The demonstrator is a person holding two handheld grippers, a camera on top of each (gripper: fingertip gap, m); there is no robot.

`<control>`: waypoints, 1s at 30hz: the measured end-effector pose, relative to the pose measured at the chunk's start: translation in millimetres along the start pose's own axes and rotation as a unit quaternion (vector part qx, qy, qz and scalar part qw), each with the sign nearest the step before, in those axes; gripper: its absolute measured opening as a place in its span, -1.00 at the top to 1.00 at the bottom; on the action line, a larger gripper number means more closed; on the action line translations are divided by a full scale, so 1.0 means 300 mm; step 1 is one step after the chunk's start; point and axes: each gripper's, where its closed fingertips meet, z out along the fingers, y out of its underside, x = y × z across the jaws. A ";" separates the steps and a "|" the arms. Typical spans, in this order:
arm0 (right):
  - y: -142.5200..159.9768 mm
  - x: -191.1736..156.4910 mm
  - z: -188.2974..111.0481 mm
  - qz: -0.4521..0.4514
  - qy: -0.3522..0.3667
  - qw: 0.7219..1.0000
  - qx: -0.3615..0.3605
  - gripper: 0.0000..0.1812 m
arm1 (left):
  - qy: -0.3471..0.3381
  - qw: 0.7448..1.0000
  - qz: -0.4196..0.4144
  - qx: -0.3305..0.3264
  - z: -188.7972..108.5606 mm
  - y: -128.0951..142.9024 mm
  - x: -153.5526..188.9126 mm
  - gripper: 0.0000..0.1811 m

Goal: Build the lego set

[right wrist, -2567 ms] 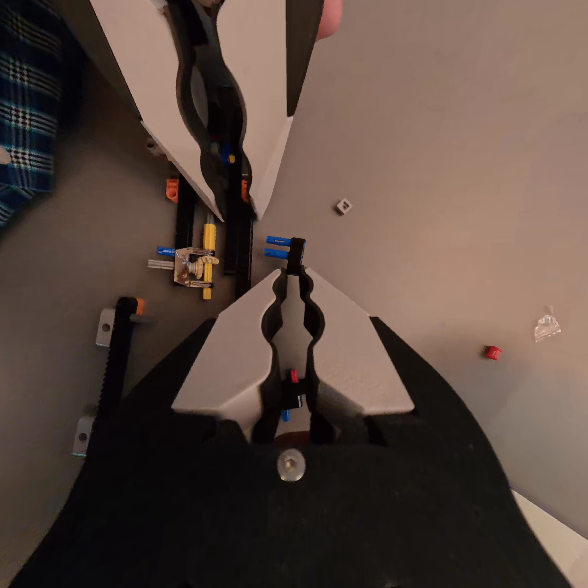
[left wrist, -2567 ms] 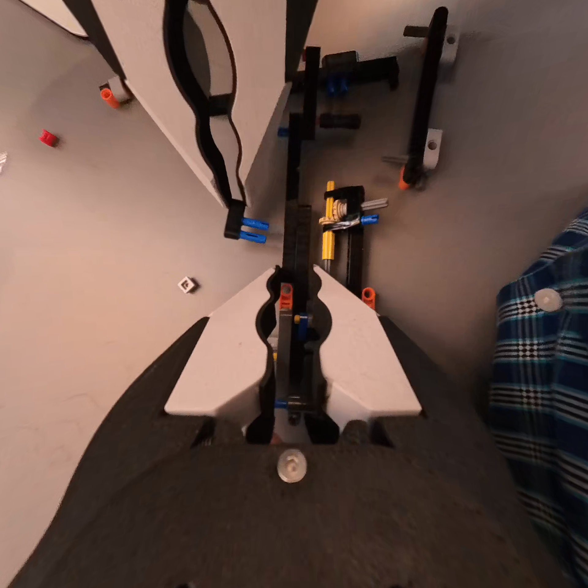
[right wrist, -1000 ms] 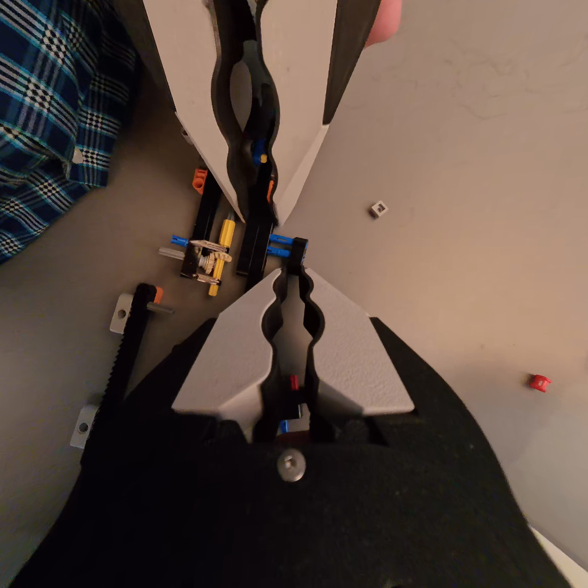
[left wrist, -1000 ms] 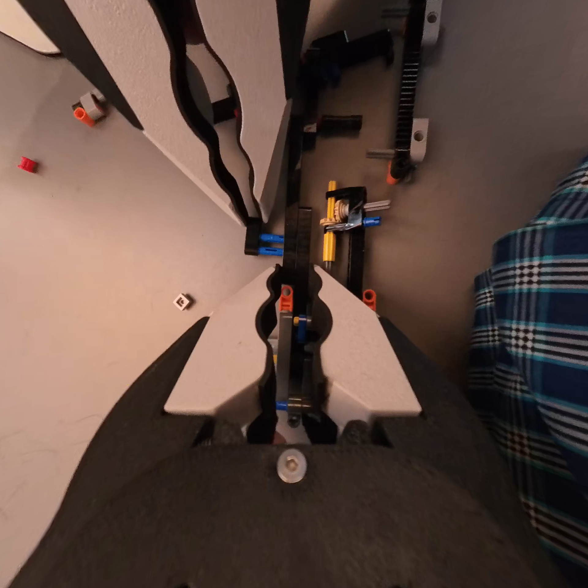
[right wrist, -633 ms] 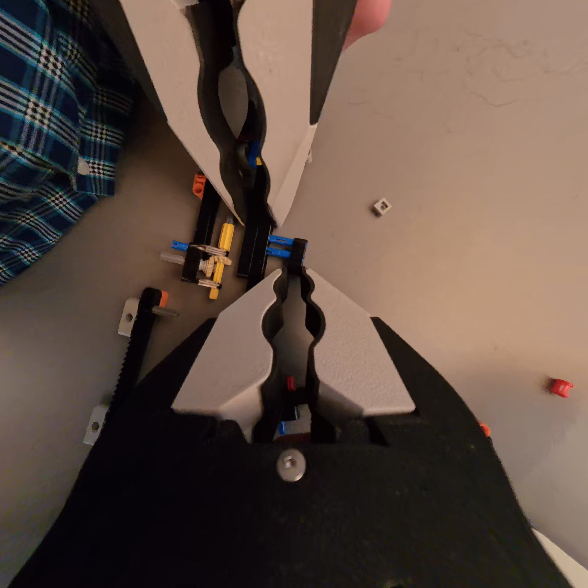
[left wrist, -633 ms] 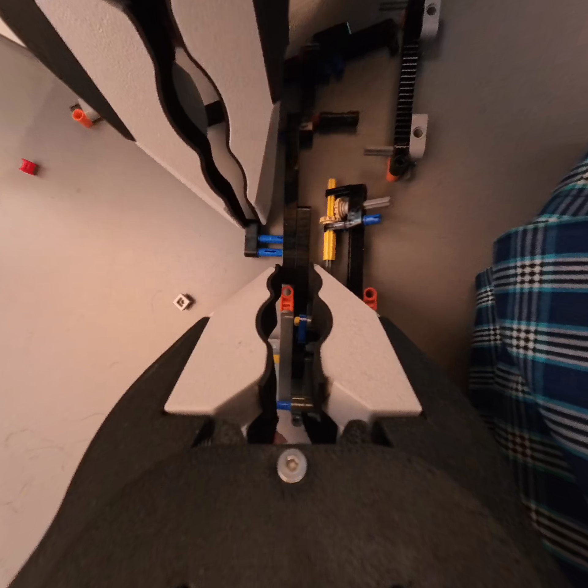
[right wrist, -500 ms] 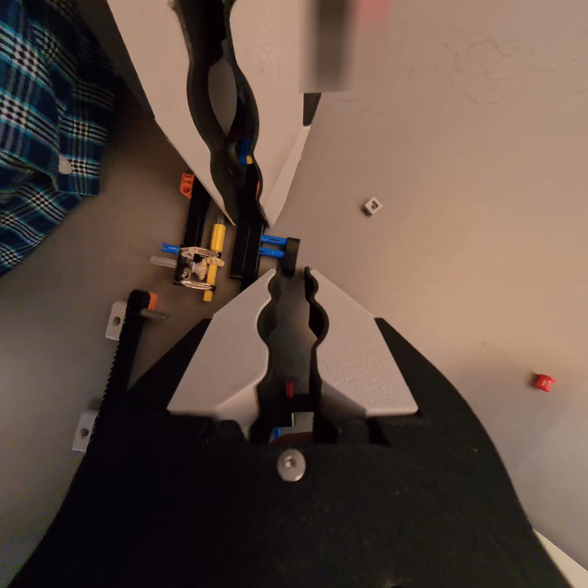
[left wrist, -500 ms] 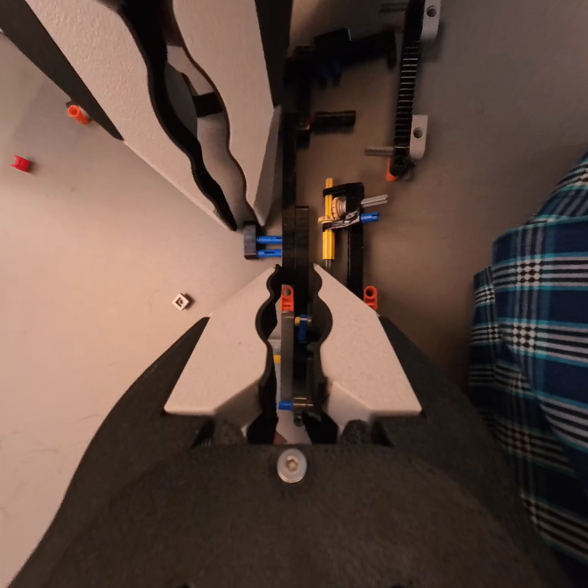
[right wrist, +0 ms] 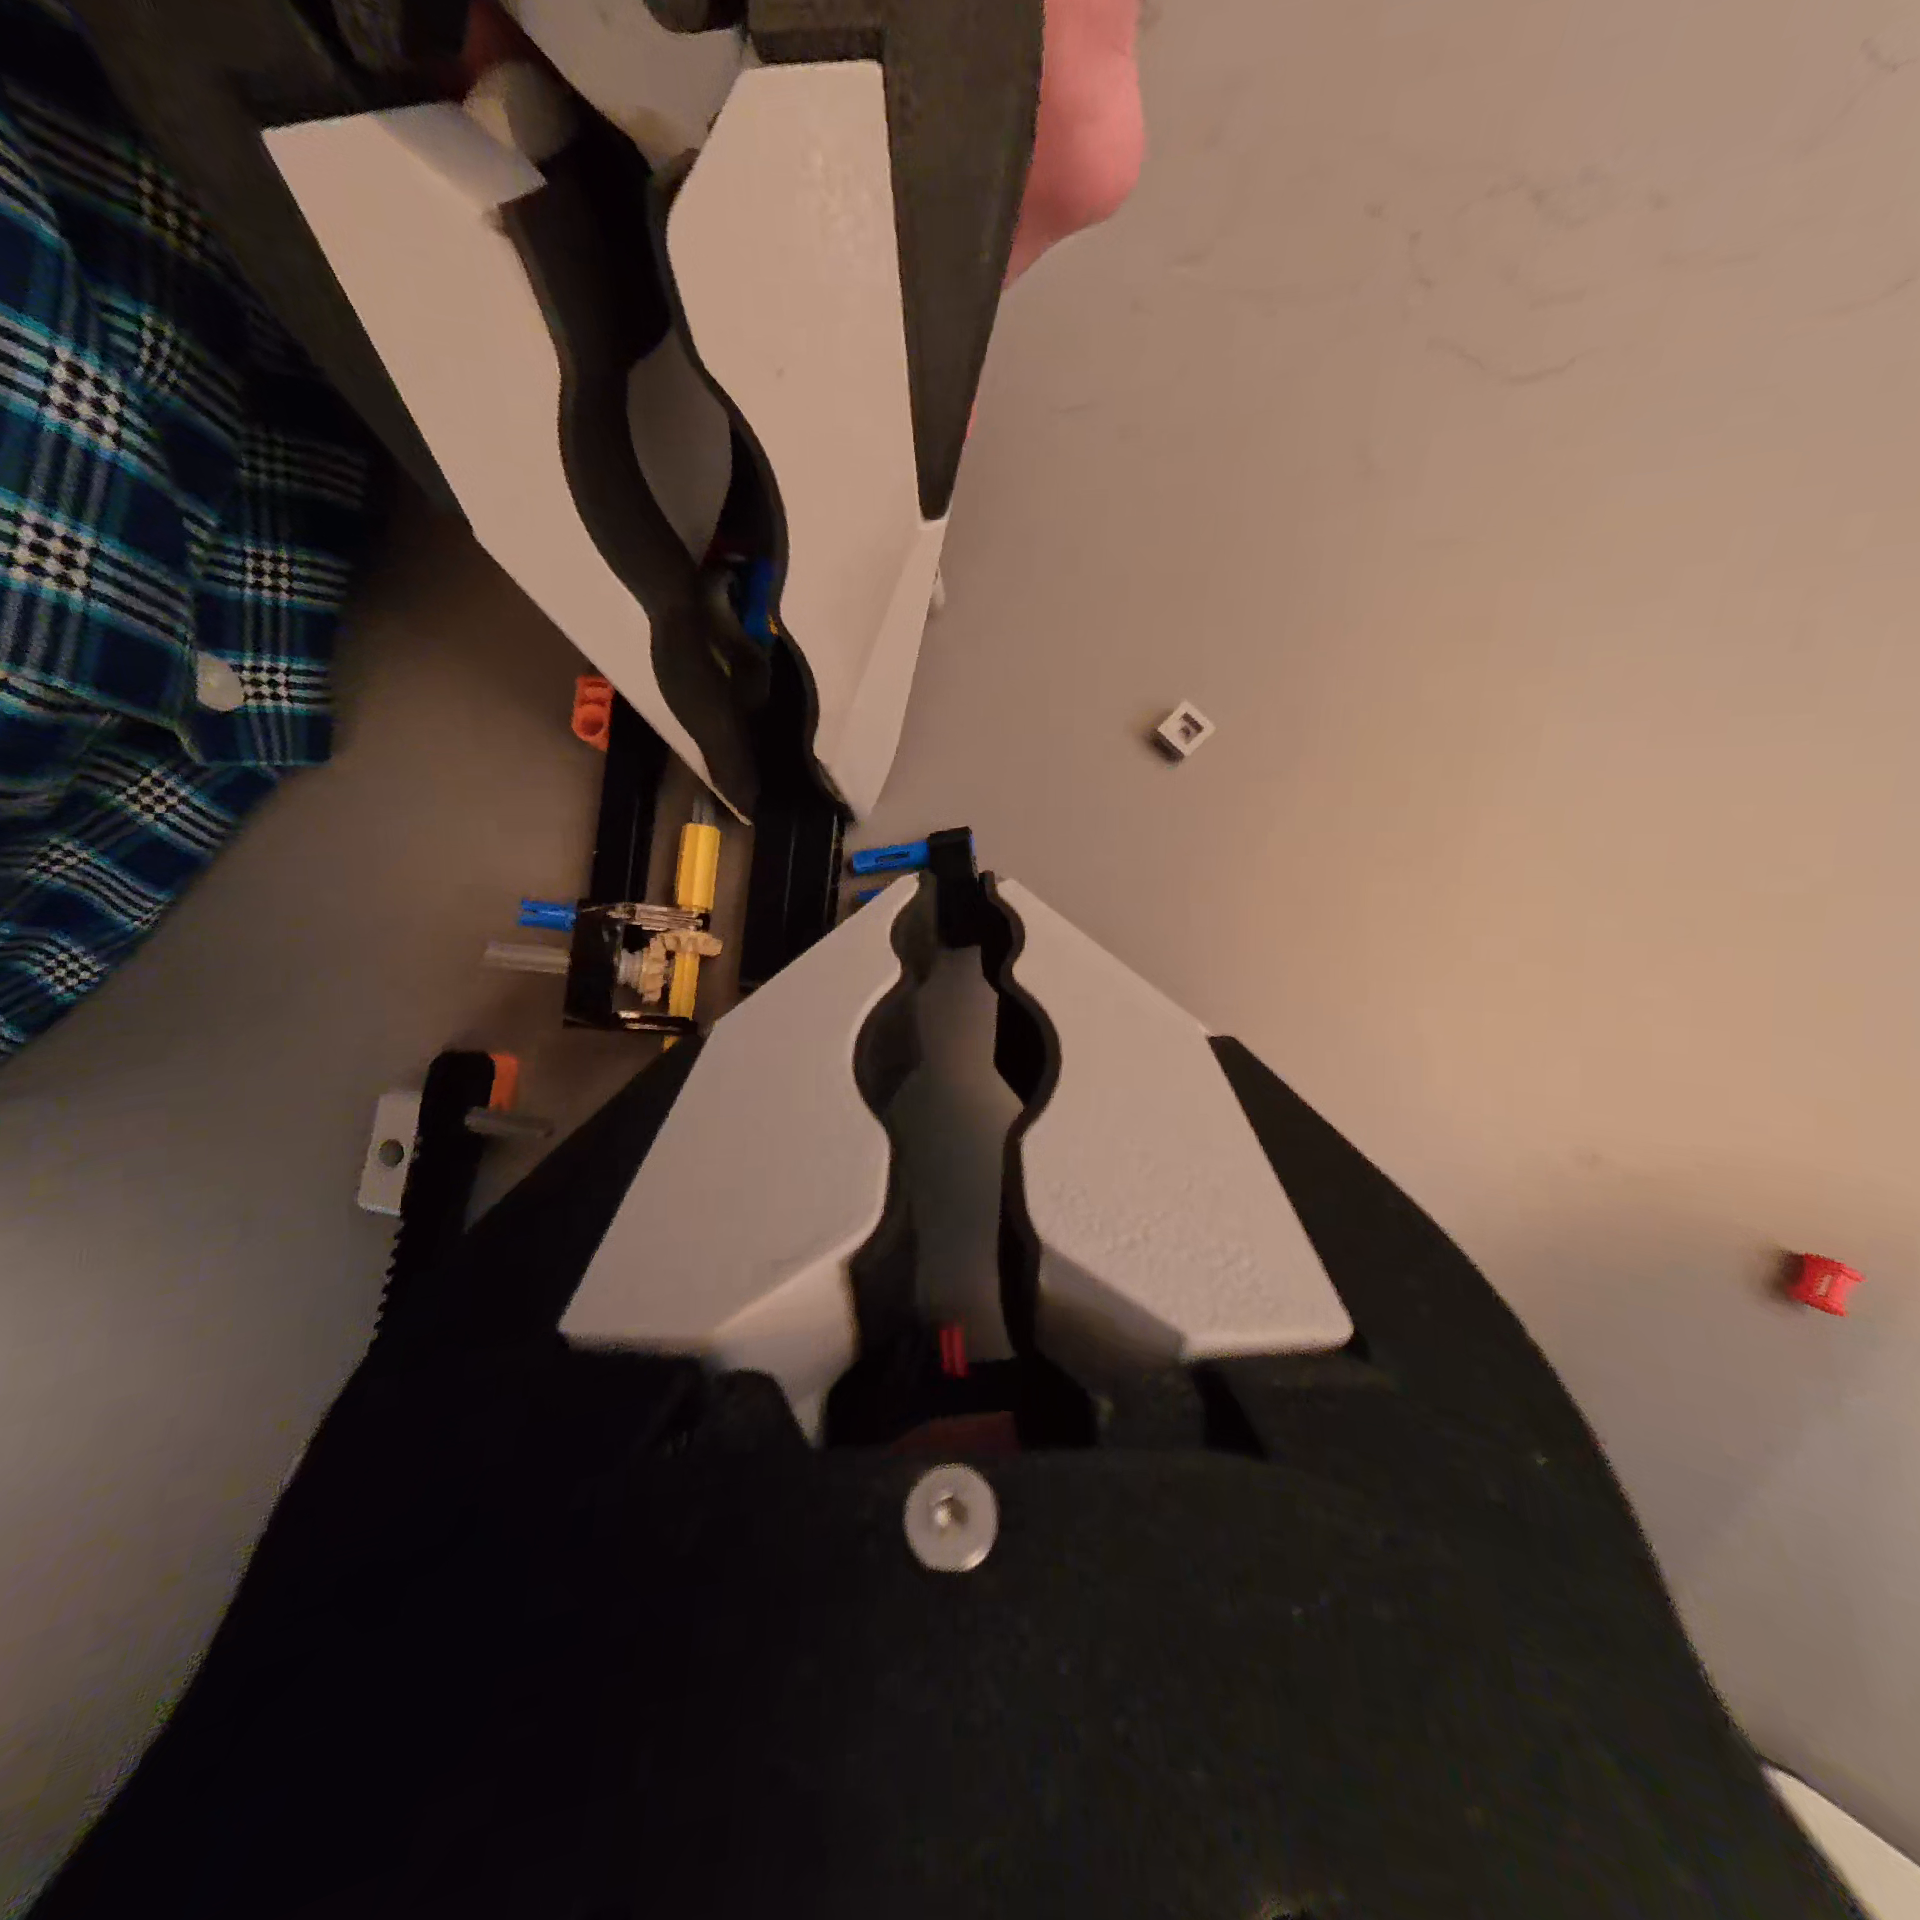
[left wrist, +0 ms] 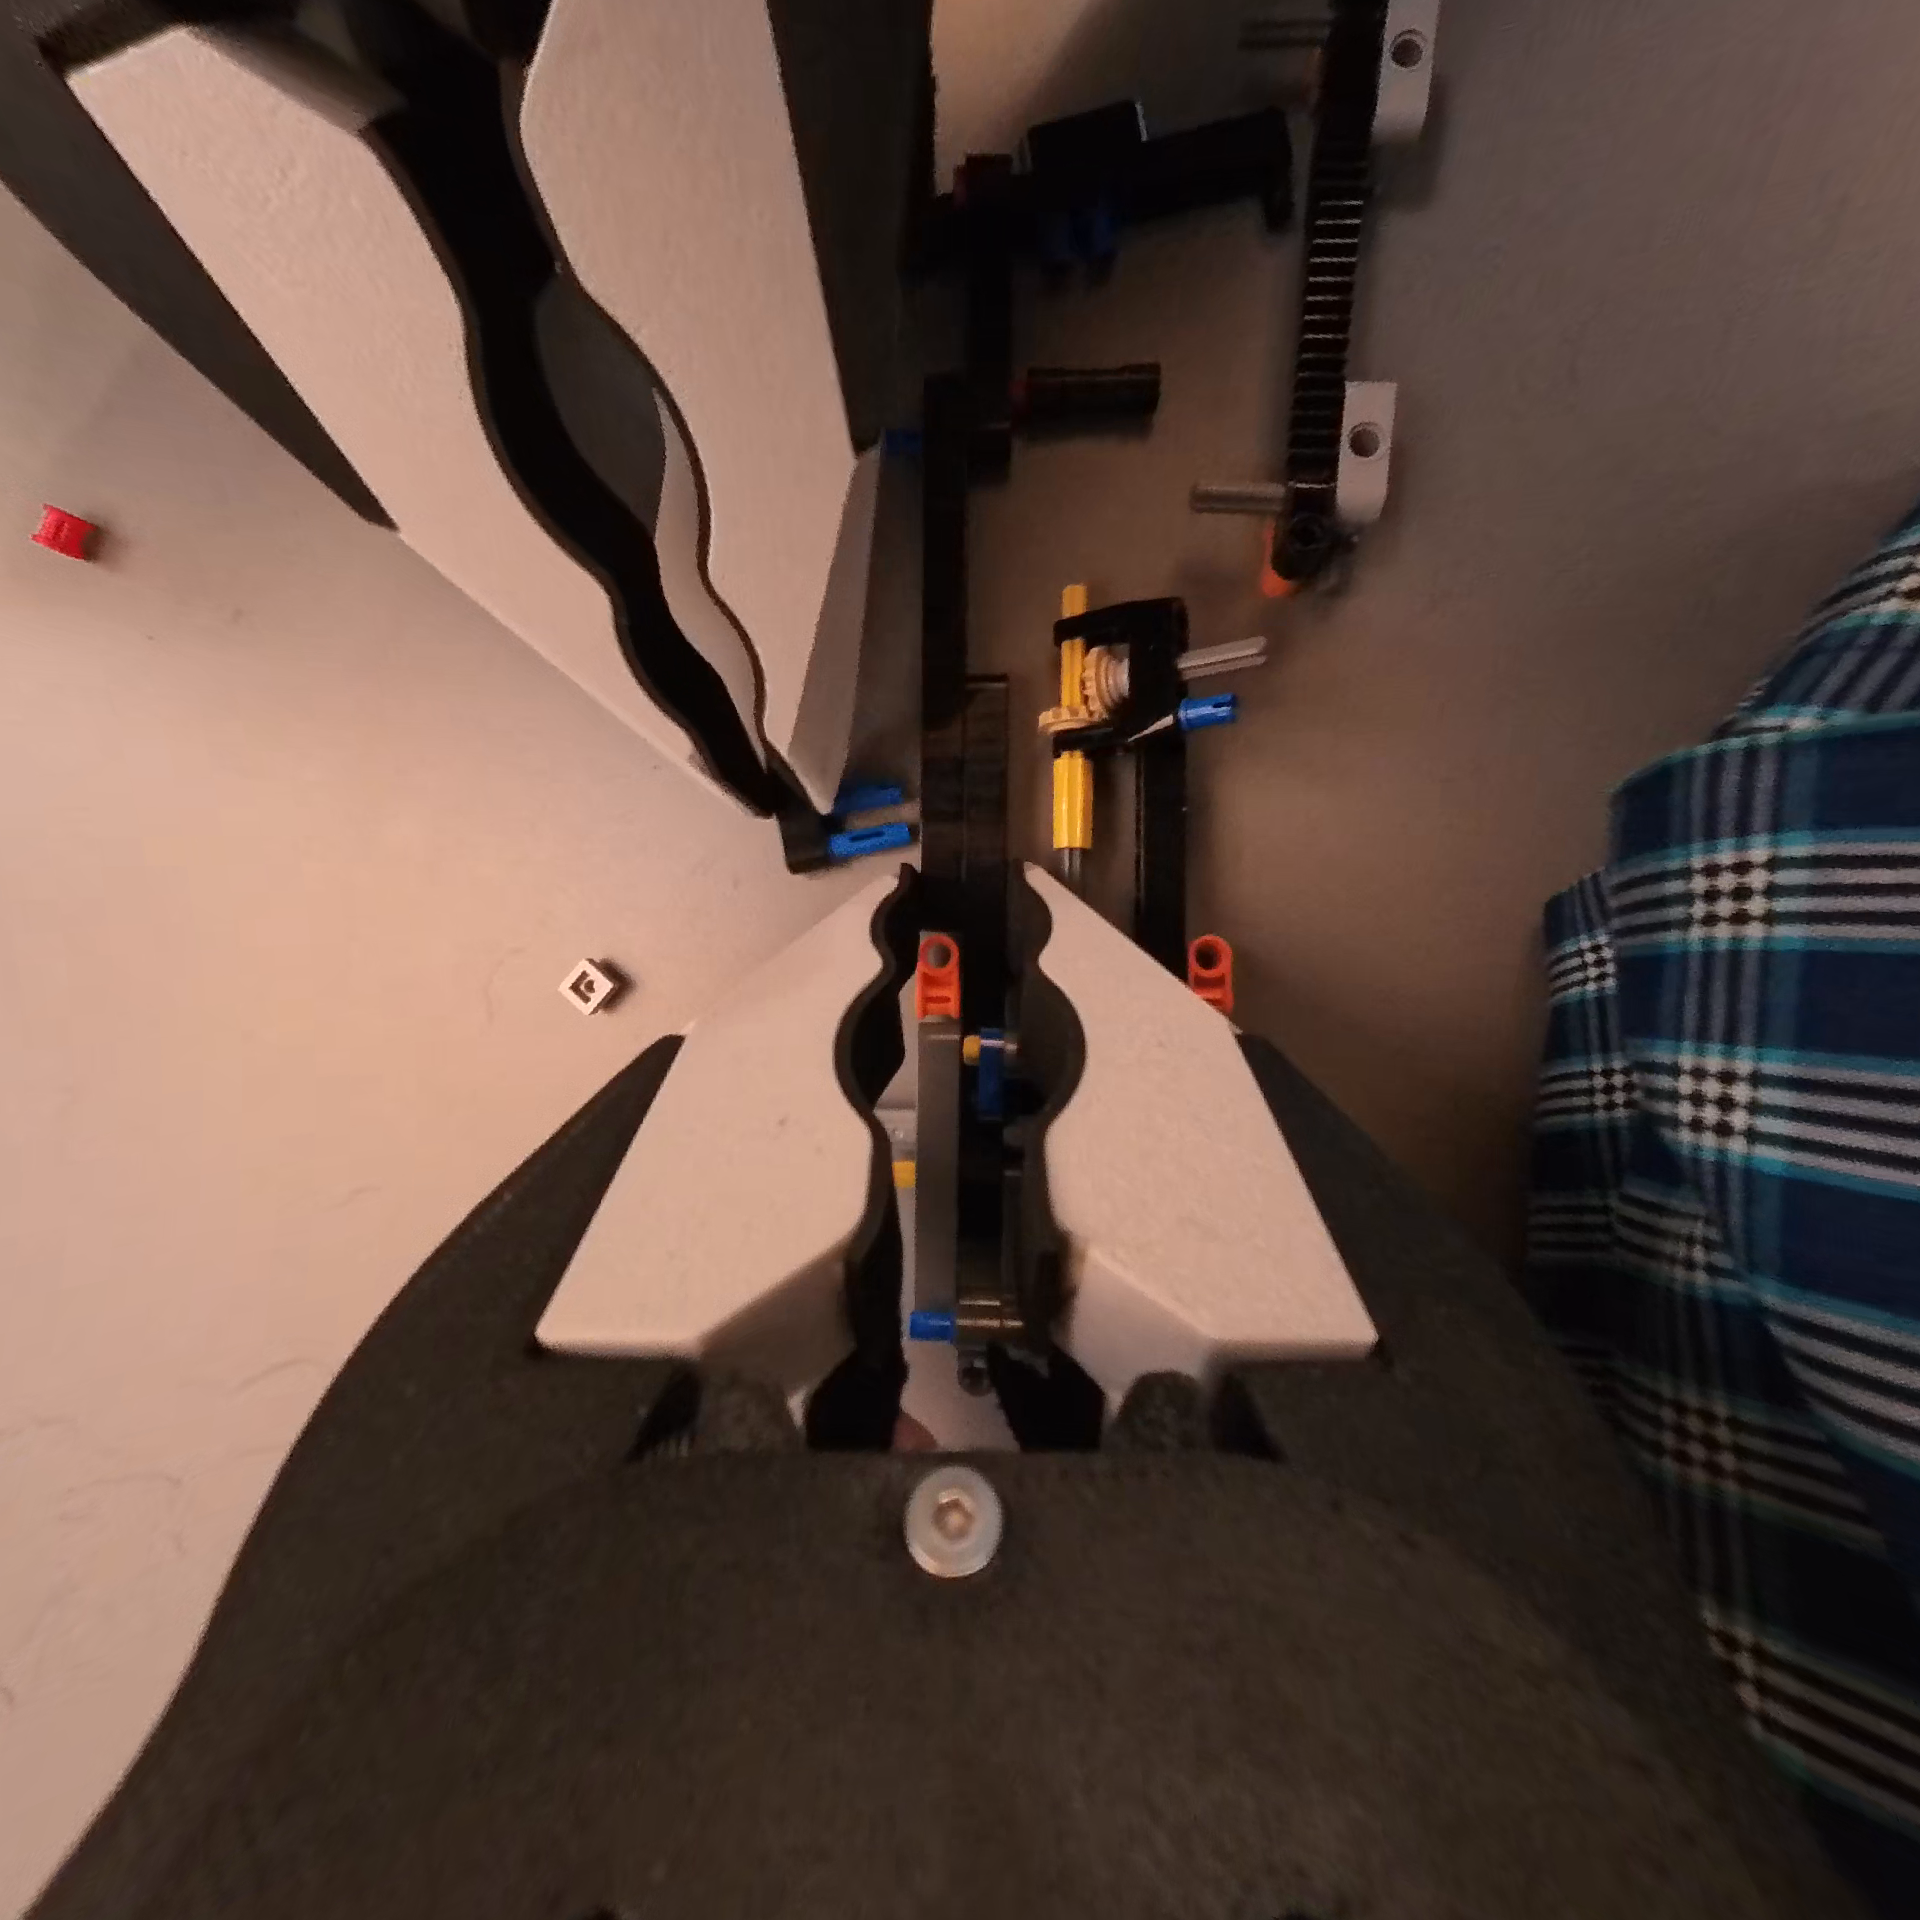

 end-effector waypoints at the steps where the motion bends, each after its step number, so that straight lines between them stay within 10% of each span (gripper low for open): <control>1: 0.000 -0.003 0.001 0.000 -0.004 1.000 0.000 0.95 | 0.000 1.000 0.000 0.000 0.000 0.000 0.001 0.84; 30: 0.003 -0.020 -0.009 -0.001 -0.061 0.998 0.024 1.00 | -0.011 1.000 0.006 -0.002 -0.003 -0.005 0.008 0.83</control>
